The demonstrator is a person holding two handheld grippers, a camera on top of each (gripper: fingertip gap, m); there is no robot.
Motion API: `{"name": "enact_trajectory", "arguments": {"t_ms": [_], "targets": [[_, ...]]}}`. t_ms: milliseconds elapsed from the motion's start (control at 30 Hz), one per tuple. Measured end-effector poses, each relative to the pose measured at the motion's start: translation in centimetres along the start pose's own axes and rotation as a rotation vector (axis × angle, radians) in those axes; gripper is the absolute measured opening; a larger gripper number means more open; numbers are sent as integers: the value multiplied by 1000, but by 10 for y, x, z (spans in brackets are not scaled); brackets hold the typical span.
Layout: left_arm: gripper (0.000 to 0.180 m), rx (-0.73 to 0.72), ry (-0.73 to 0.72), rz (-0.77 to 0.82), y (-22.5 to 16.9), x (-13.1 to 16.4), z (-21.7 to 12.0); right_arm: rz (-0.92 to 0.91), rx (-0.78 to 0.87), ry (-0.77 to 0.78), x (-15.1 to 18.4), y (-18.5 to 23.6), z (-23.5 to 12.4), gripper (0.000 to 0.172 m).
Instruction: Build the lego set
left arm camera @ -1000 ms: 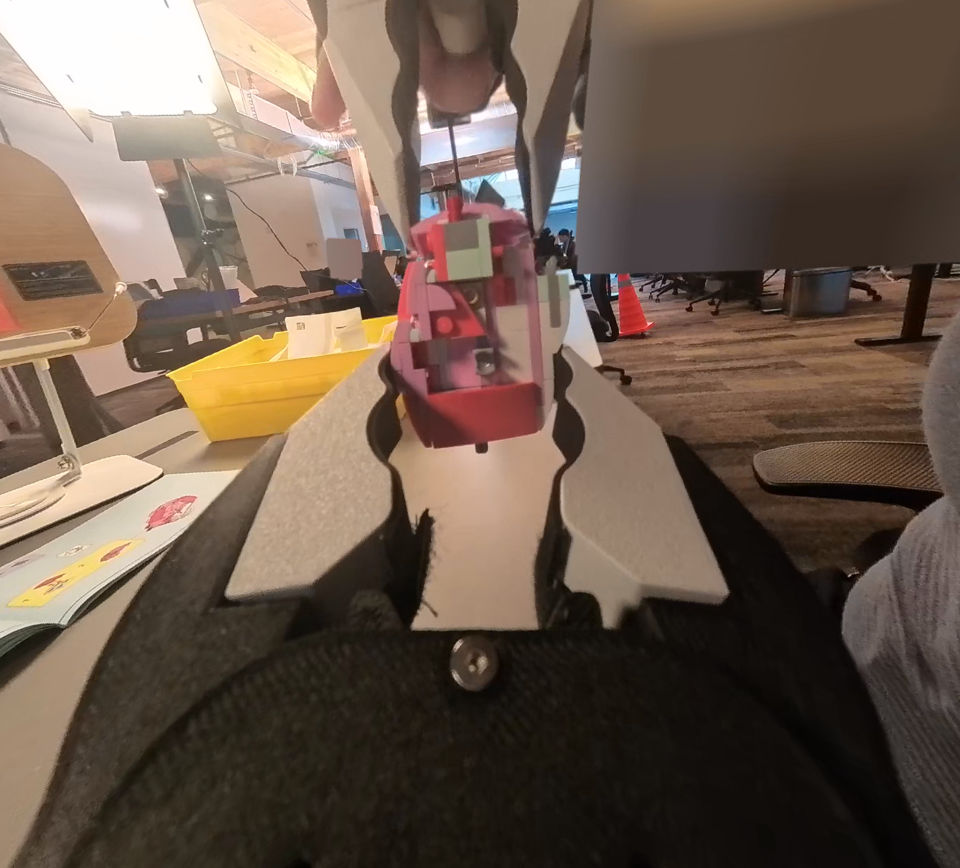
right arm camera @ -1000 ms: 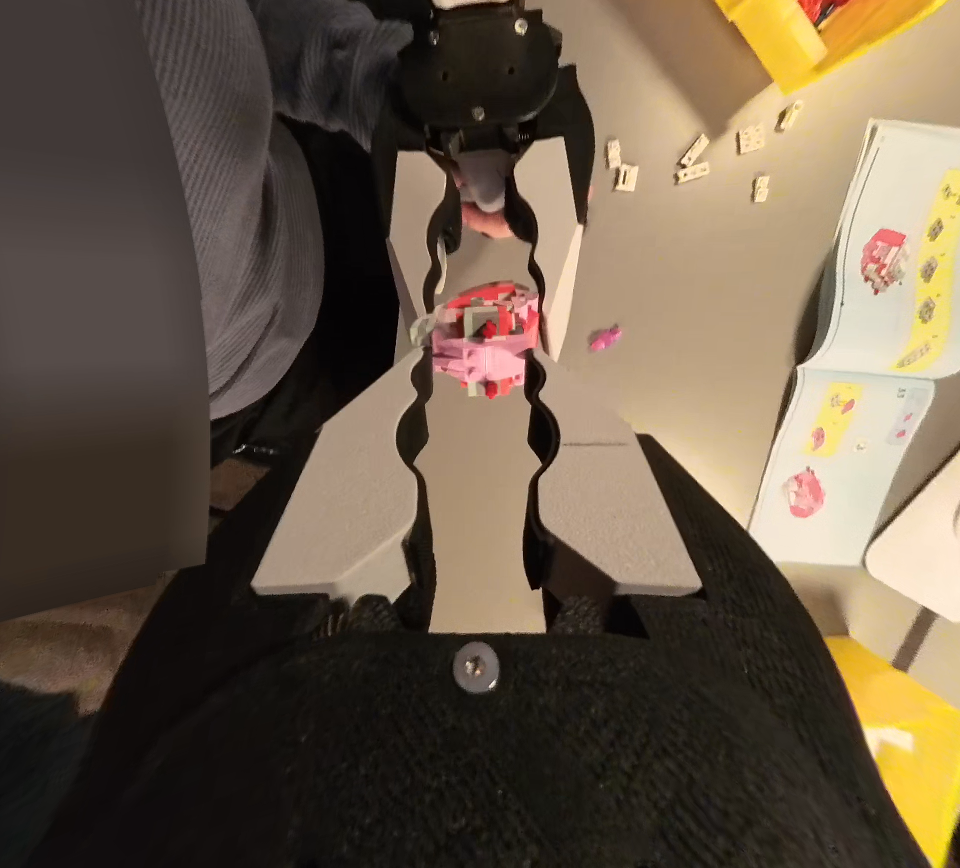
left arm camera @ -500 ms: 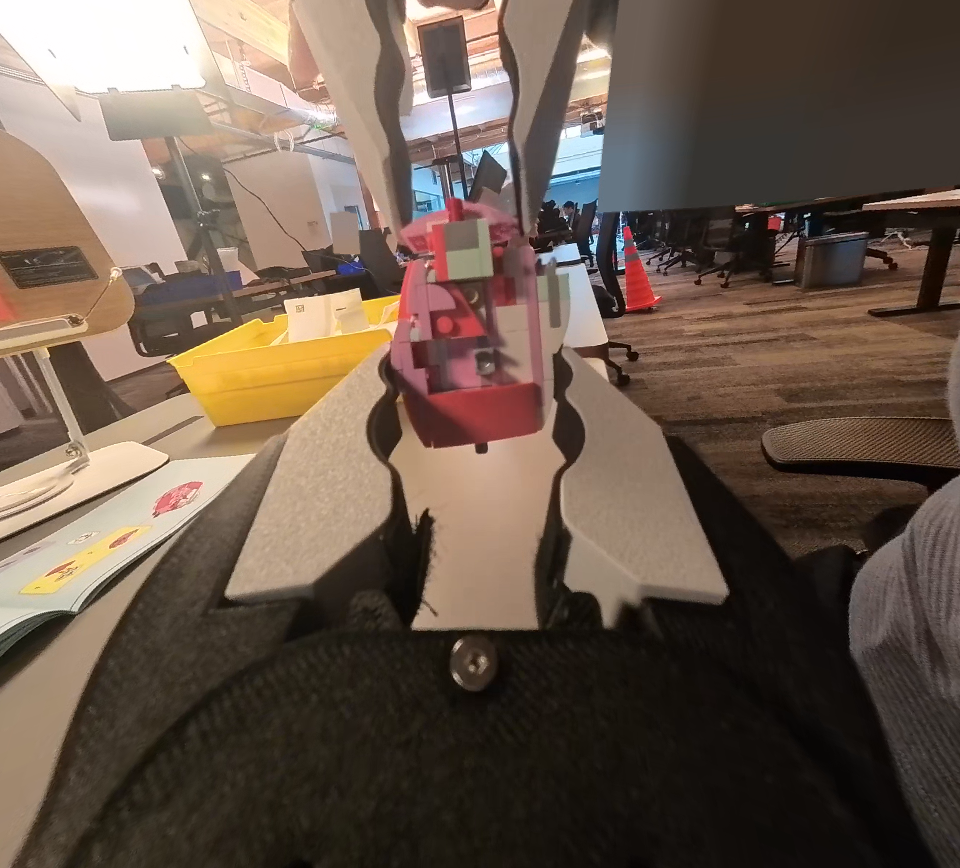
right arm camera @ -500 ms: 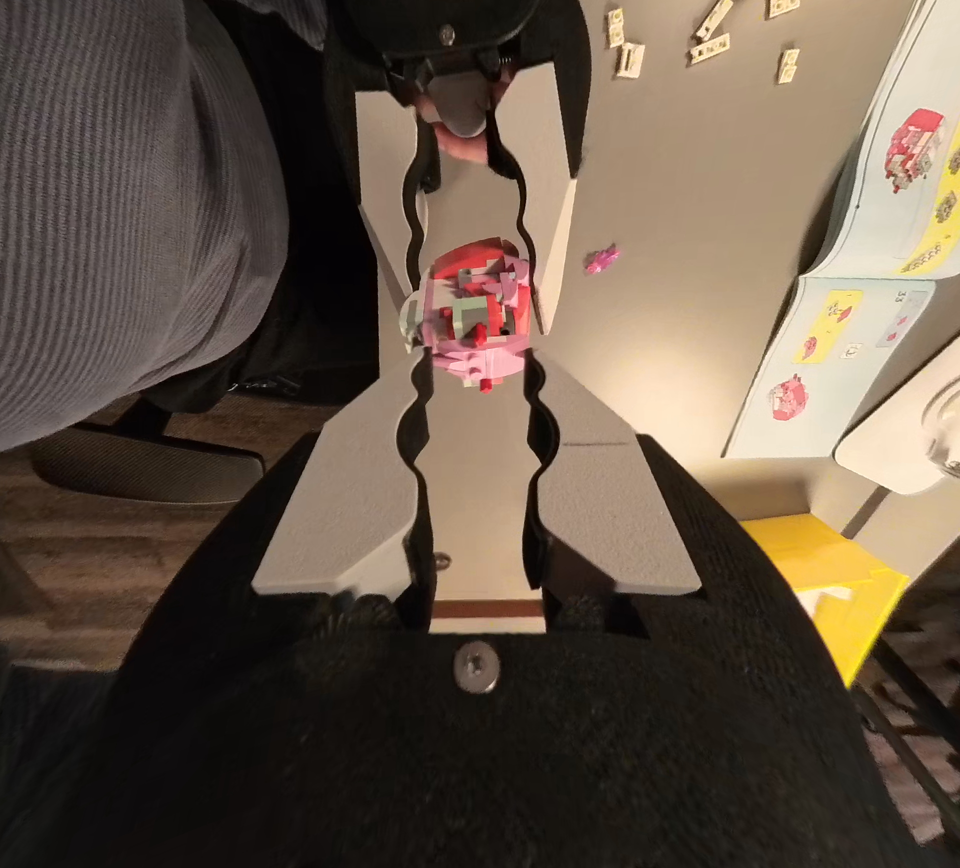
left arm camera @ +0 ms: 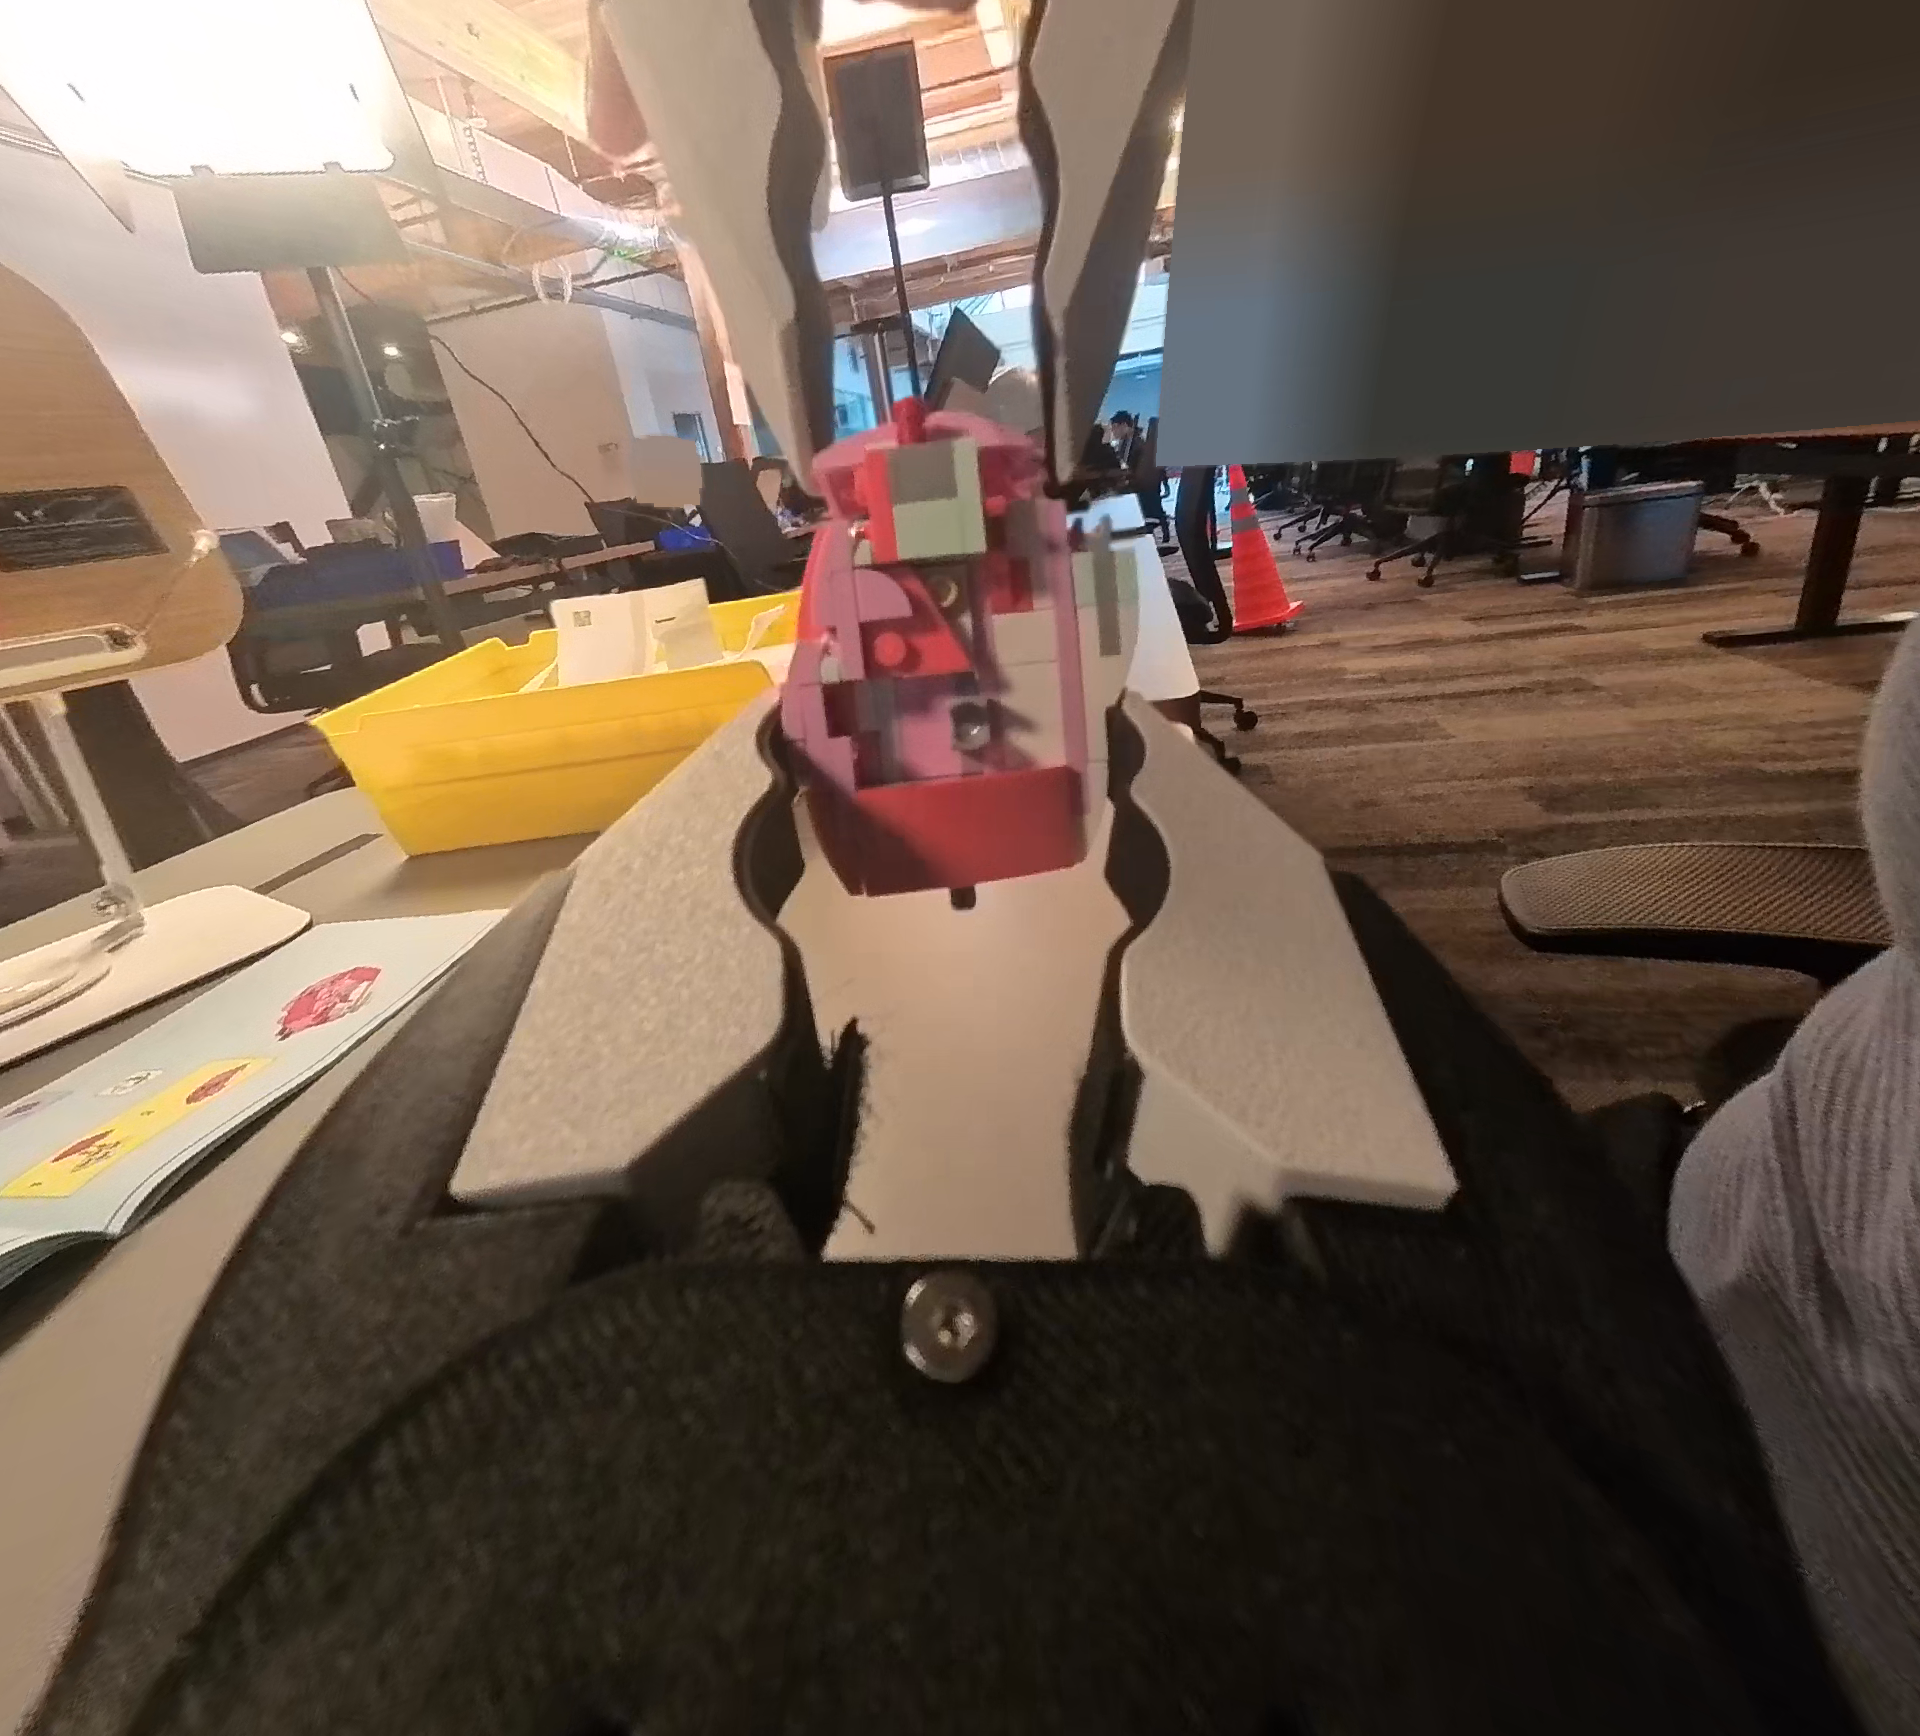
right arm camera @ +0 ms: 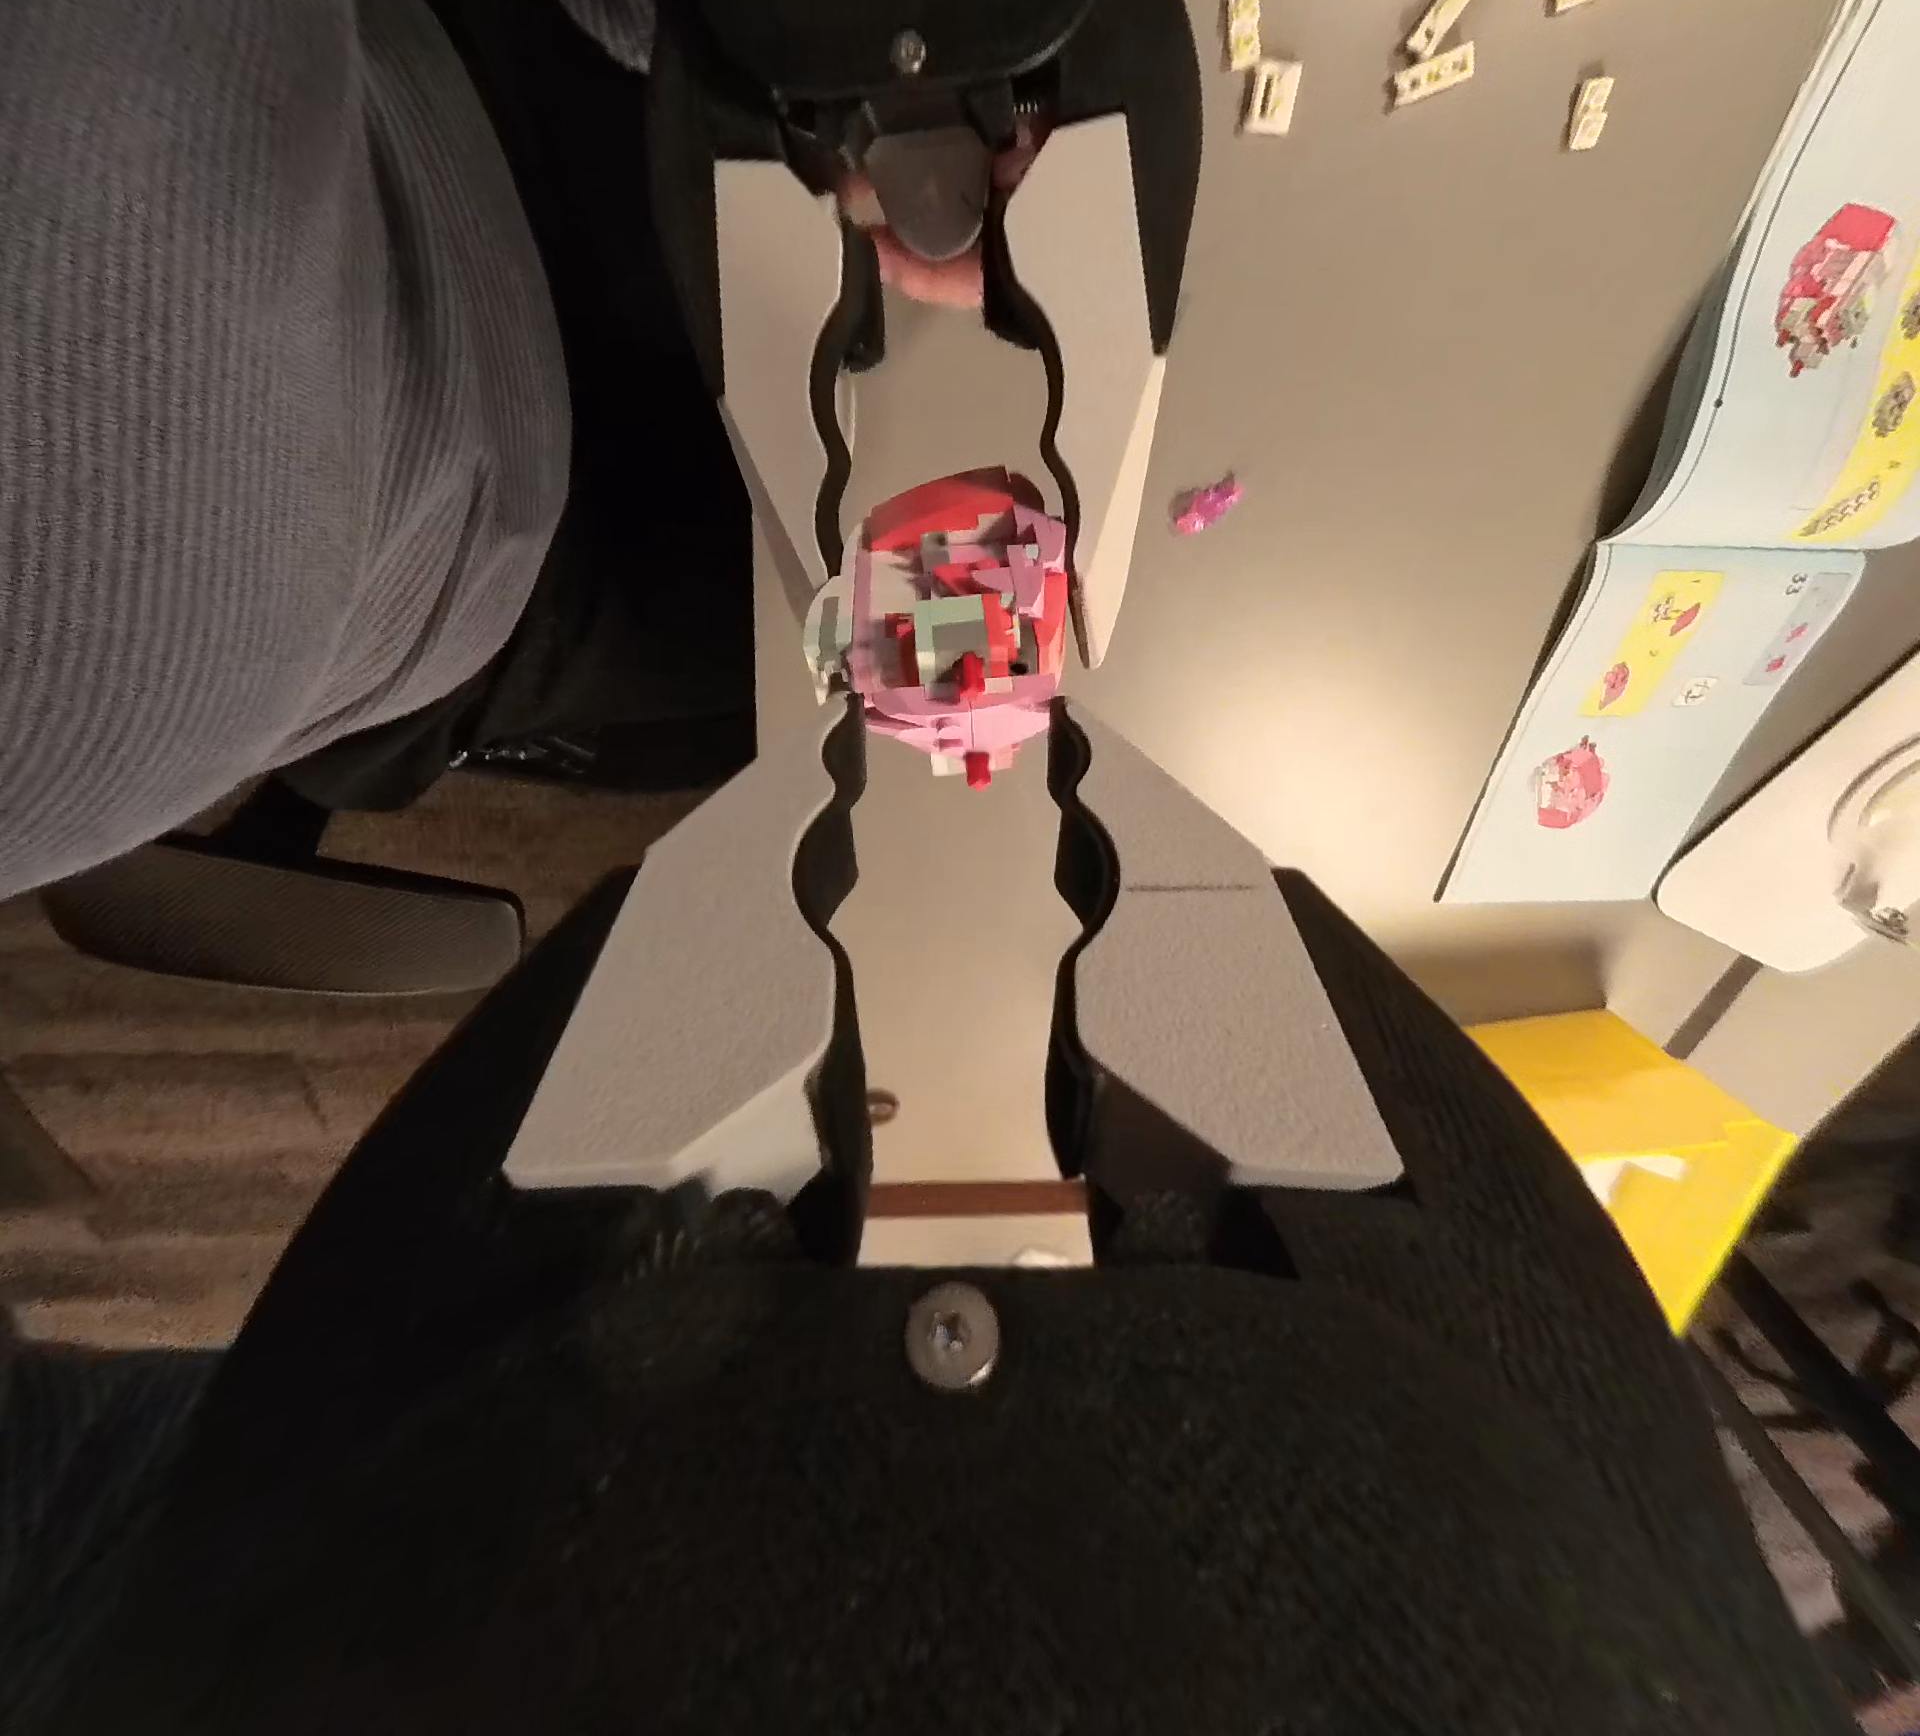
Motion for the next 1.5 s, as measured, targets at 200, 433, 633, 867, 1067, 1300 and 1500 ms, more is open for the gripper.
{"name": "enact_trajectory", "arguments": {"t_ms": [200, 433, 633, 867, 1067, 1300, 1500], "targets": [[57, 32, -99, -46, 2, -6, -6, 13, -17, -139, 3, 0, -6, 36], [57, 62, -168, -74, 2, -10, -11, 40, 36, -330, 13, 0, -10, 52], [57, 104, -224, -97, 1, -13, -14, 113, -41, -763, 24, 3, -13, 44], [57, 117, -228, -97, 0, -14, -14, 146, -91, -832, 30, 1, -1, 44], [57, 123, -226, -99, 0, -14, -14, 126, -104, -768, 26, 0, 6, 38], [57, 124, -199, -84, -2, -12, -11, 92, -97, -647, 23, -1, 0, 36], [57, 90, -127, -50, -4, -8, -6, 69, -74, -406, 19, 0, -5, 36]]}}
Point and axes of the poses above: each gripper's, where its closed fingertips meet, z out along the fingers, x out of its underside, y = z × x across the jaws, the point moved 10 cm from there along -z, back along the fingers, and after that the axes turned 1 degree about x, right-handed, at the moved point
